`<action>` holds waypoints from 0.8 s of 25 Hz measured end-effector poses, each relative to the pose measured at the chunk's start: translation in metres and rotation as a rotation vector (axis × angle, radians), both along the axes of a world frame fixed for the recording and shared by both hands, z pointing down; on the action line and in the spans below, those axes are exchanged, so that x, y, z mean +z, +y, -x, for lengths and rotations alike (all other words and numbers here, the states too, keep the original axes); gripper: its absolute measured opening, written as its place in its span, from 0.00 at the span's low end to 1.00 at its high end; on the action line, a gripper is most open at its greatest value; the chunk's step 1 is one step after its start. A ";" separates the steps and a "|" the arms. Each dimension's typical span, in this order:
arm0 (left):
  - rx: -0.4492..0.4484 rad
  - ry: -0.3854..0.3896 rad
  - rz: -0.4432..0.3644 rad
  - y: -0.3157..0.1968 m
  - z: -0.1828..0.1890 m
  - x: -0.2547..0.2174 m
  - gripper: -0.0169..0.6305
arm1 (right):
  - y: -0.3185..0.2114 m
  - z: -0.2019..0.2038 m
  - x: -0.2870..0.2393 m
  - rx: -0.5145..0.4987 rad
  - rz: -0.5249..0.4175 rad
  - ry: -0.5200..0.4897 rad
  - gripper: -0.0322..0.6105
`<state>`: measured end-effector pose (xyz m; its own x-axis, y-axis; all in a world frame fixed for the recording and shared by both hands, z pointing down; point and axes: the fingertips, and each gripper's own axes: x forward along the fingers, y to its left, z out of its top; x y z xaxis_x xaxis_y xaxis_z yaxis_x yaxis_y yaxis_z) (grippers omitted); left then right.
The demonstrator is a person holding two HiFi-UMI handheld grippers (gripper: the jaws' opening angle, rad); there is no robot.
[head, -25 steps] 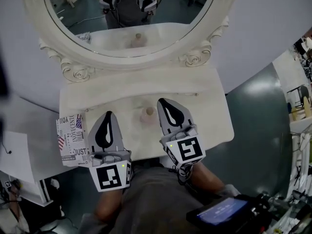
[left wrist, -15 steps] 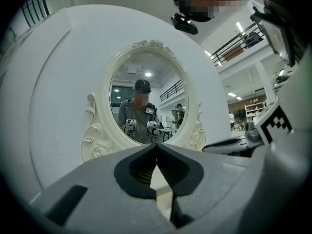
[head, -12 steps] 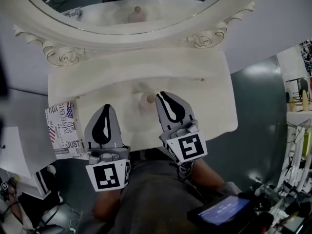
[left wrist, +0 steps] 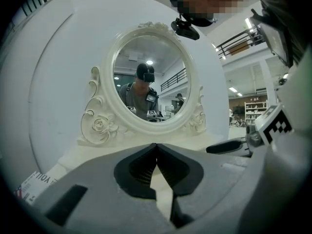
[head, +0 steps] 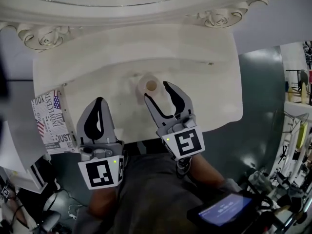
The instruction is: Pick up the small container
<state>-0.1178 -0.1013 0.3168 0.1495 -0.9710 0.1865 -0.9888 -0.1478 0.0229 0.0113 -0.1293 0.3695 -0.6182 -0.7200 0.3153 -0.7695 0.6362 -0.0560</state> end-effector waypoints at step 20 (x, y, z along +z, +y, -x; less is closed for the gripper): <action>0.039 0.040 0.082 -0.021 0.008 0.051 0.05 | -0.008 0.012 0.052 0.006 0.049 0.058 0.41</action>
<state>-0.1259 -0.1225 0.3676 0.1953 -0.9461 0.2583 -0.9804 -0.1818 0.0755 -0.0011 -0.1375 0.4216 -0.5935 -0.7065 0.3855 -0.7763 0.6289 -0.0425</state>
